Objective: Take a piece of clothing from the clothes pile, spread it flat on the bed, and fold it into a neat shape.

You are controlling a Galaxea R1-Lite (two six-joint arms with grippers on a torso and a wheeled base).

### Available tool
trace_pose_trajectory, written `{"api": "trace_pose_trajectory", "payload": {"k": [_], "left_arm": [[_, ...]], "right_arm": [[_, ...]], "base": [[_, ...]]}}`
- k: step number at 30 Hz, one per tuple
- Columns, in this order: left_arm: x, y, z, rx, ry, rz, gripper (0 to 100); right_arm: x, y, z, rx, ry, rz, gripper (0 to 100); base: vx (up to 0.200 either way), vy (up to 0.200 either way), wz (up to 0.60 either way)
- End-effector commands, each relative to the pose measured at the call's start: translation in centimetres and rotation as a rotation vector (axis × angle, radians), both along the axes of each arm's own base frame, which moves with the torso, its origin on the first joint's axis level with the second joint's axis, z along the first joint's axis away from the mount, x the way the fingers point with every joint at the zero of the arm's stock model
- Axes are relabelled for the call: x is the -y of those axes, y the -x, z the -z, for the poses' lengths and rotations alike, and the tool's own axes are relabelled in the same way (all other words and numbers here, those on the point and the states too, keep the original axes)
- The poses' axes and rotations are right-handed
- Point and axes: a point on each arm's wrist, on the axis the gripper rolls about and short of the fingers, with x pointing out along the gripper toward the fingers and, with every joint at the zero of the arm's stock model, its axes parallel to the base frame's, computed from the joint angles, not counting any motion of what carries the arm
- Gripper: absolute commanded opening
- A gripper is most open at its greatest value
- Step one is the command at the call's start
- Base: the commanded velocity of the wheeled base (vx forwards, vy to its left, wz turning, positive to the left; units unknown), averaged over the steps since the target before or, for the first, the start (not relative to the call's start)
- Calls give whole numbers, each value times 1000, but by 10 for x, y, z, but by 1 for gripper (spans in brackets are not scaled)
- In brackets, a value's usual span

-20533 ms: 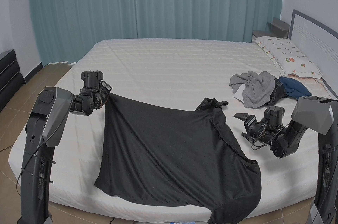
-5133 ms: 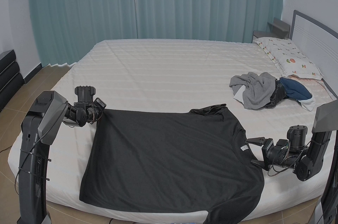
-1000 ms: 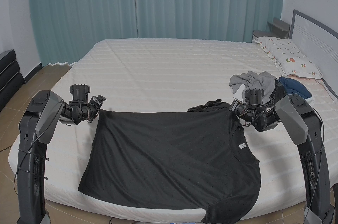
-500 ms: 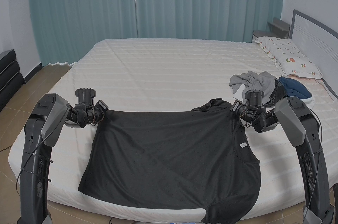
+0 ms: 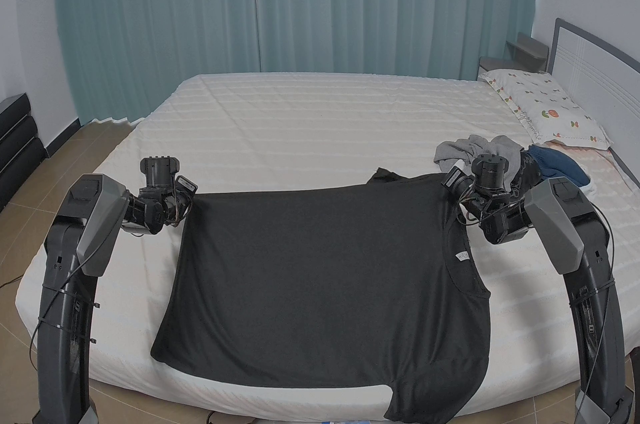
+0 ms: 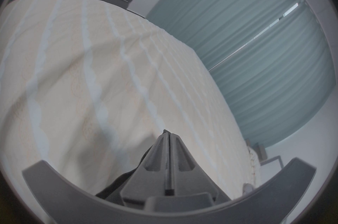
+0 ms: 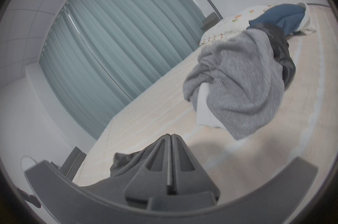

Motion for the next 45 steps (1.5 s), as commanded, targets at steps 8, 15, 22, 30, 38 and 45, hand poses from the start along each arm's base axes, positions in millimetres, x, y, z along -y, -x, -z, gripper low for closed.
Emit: {"api": "trace_pose_trajectory", "payload": {"k": [8,15,22,30,38,45], "left_arm": [[-2,-8,15,-5,-61,23,0],[-1,-10,21,-13,-66,28,0],[1,-10,22,-16,-66,33,0],[4,-9,23,-27,-70,42,100],[3,-2,22,-49,-67,38,100],[-9,37,-30,-68,-25,10,100]], "right_arm": [[4,-6,43,-53,45,3,0],[5,-11,46,-33,45,7,0],[4,-11,47,-34,45,6,0],[1,-10,46,-37,47,1,100],[11,12,33,-107,45,7,100],[19,60,-7,-166,-30,-22,100]], "base": [[0,0,0],[0,0,0],[0,0,0],[0,0,0],[0,0,0],[0,0,0]]}}
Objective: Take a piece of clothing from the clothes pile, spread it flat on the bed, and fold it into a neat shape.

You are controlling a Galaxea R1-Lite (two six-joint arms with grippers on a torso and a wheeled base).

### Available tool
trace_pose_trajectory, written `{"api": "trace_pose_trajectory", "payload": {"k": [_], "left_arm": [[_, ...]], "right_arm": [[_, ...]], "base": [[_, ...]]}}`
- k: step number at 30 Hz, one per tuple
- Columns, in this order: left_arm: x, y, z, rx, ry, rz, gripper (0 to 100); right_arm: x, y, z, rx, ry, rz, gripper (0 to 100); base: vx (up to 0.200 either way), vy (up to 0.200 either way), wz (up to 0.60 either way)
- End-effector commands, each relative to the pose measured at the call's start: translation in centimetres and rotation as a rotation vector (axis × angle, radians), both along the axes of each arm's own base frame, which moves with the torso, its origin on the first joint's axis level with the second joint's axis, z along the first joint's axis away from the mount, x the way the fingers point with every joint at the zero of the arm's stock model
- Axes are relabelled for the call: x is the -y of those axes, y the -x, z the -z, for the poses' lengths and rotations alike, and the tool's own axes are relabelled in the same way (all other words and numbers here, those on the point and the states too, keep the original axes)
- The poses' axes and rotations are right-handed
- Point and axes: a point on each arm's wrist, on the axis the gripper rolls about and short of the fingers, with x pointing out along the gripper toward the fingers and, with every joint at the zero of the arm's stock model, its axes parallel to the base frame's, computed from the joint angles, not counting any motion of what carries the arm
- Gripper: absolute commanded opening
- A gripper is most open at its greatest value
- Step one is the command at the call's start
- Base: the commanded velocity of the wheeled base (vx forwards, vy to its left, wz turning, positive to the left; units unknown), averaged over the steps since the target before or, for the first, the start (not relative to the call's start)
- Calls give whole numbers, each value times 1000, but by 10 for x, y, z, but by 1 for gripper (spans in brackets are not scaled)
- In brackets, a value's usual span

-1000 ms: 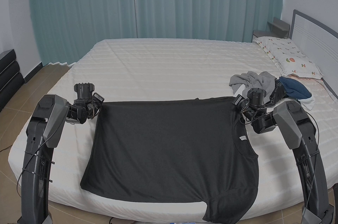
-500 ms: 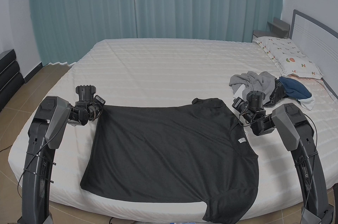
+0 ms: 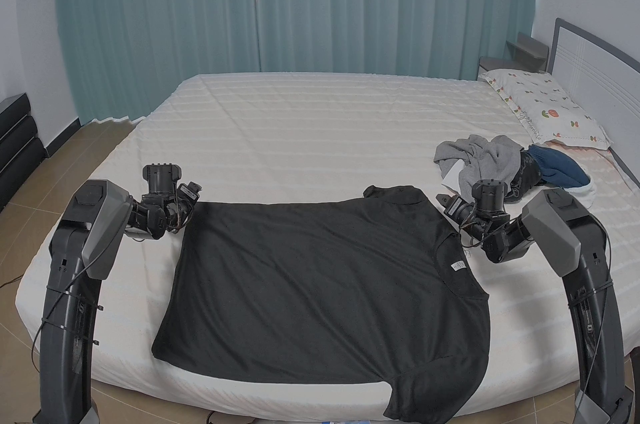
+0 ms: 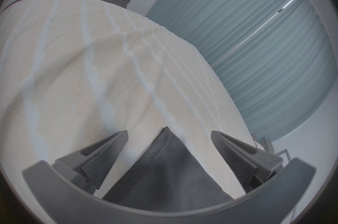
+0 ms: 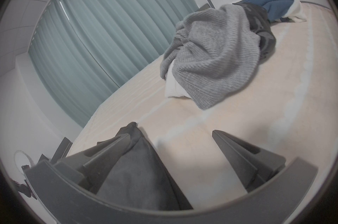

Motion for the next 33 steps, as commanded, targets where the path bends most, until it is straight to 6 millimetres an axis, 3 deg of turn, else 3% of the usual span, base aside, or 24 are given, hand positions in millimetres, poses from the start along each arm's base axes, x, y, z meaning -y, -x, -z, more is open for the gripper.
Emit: {"api": "trace_pose_trajectory", "payload": {"k": [1,3,6,7,10,20,24,26,33], "left_arm": [[-10,42,-62,13,36,-16,100],[-13,62,-83,46,62,20,100],[-10,88,-96,51,93,87,100],[-10,91,-96,48,95,89,100],[-7,128,-102,-4,110,106,100],[6,231,-101,-137,217,250,100],[12,252,-95,-157,228,270,100],[13,273,-85,-186,232,272,100],[14,284,-68,-219,236,271,100]], "right_arm": [[7,45,-61,2,-77,-21,100],[8,66,-72,-15,-111,-46,100],[10,97,-78,-54,-130,-57,100],[10,100,-78,-59,-131,-56,100],[11,137,-77,-104,-165,-41,100],[18,222,-55,-185,-249,-42,100],[18,239,-49,-198,-305,-53,100],[22,245,-47,-172,-354,-55,100],[22,256,-40,-191,-365,-64,100]], "base": [[0,0,0],[0,0,0],[0,0,0],[0,0,0],[0,0,0],[-40,0,0],[-200,0,0],[-200,0,0],[-171,0,0]]}}
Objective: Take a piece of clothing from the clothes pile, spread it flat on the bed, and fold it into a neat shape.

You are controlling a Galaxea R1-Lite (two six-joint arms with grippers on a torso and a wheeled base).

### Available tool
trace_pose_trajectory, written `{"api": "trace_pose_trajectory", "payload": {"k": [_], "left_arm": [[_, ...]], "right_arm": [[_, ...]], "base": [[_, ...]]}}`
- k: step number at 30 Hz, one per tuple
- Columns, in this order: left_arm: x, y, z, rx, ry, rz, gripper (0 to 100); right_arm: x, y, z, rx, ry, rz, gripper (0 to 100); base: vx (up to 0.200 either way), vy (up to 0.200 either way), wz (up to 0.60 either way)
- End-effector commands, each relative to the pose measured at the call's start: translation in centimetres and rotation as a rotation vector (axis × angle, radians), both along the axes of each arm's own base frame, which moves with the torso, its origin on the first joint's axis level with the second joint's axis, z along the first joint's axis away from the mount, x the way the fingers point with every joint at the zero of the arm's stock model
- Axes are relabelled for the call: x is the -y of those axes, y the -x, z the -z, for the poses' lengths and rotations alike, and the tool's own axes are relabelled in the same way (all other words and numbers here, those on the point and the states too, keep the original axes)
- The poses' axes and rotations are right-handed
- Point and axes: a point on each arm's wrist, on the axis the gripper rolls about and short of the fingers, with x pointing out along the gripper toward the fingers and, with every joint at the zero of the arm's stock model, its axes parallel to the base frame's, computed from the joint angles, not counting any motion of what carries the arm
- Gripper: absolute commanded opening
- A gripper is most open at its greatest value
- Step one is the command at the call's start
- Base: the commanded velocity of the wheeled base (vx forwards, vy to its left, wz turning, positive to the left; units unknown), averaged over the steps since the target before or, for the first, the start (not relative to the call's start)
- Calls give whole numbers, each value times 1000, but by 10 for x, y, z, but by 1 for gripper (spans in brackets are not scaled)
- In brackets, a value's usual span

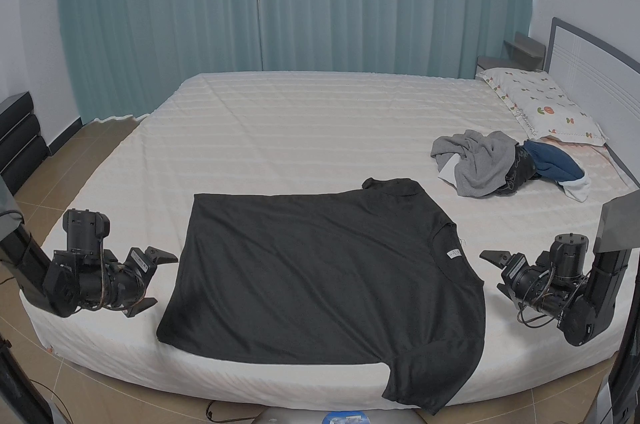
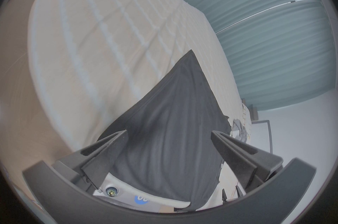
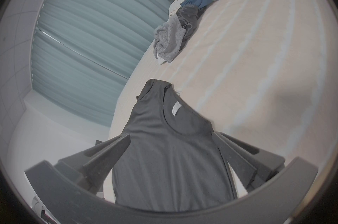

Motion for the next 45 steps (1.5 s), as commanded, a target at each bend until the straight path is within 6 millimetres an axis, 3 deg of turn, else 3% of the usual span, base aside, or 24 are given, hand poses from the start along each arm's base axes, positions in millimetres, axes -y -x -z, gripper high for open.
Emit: {"api": "trace_pose_trajectory", "payload": {"k": [1,15,39,40,45], "left_arm": [[2,15,7,-25,4,11,100],[6,-3,59,-102,-127,3,100],[18,-30,69,-69,-201,-4,100],[18,-30,69,-72,-203,-5,0],[17,-24,71,-99,-218,-15,0]], "right_arm": [[2,14,11,-71,-17,-3,100],[0,14,14,-90,-45,-14,100],[1,14,14,-85,-45,-8,100],[1,14,14,-85,-45,-8,100],[1,15,14,-89,-42,-6,100]], "base": [[0,0,0],[0,0,0],[0,0,0],[0,0,0],[0,0,0]]}}
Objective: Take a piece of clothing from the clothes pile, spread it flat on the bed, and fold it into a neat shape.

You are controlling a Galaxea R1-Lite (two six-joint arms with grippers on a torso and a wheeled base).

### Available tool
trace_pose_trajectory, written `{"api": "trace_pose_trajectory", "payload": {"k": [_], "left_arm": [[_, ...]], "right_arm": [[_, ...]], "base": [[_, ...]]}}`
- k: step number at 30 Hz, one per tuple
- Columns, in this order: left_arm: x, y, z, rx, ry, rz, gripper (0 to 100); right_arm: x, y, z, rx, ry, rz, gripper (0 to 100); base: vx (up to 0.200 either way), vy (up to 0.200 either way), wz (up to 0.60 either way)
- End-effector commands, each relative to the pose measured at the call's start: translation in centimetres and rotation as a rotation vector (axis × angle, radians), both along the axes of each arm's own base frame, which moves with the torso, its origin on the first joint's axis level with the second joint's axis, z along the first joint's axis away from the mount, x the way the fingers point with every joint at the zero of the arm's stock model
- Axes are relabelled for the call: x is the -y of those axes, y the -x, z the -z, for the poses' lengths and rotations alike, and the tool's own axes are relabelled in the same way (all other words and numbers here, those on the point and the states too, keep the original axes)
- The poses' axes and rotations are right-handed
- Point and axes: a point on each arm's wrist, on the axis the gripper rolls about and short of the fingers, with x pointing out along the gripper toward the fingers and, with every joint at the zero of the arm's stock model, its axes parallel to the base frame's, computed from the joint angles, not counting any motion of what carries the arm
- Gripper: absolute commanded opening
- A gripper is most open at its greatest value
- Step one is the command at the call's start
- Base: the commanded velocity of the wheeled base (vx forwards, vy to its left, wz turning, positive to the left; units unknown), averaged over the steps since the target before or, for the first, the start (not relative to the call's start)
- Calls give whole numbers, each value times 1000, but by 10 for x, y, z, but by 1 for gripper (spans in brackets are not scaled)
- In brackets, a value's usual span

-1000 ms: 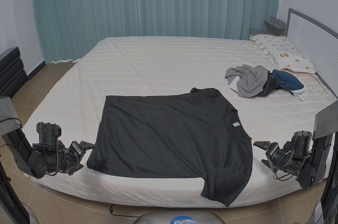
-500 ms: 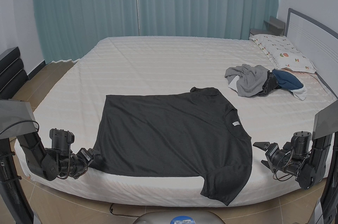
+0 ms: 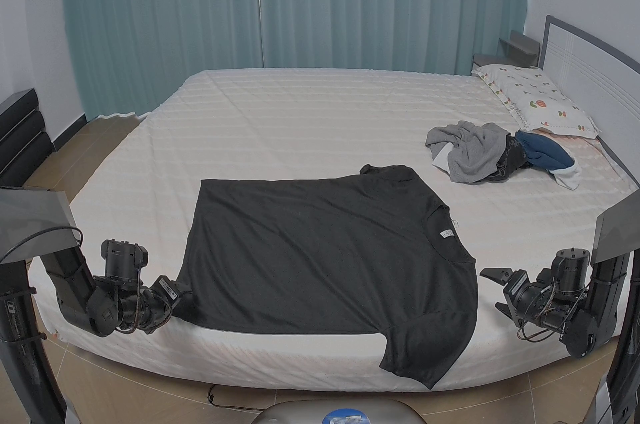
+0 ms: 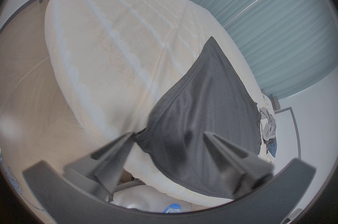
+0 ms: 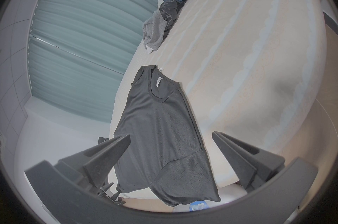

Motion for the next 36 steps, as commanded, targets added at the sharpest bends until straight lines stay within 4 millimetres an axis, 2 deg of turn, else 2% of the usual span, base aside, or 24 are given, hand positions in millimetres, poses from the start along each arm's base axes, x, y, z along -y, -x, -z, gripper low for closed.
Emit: {"api": "trace_pose_trajectory", "payload": {"k": [1,8,14,23,28,36], "left_arm": [[-1,6,4,-27,-24,-21,0],[-4,22,8,-72,-56,-16,0],[-7,28,1,-62,-72,-11,0],[-17,26,-1,-47,-85,-37,0],[-20,26,-2,-40,-82,-48,0],[-19,28,-2,-45,-72,-42,0]], "right_arm": [[0,1,1,-8,4,1,100],[1,3,5,-26,12,0,100],[0,9,11,-51,66,-39,100],[-7,8,17,-63,82,-74,100],[-11,2,23,-64,87,-80,100],[-13,-21,34,-29,95,-67,100]], "base": [[0,0,0],[0,0,0],[0,0,0],[0,0,0],[0,0,0],[0,0,0]]}}
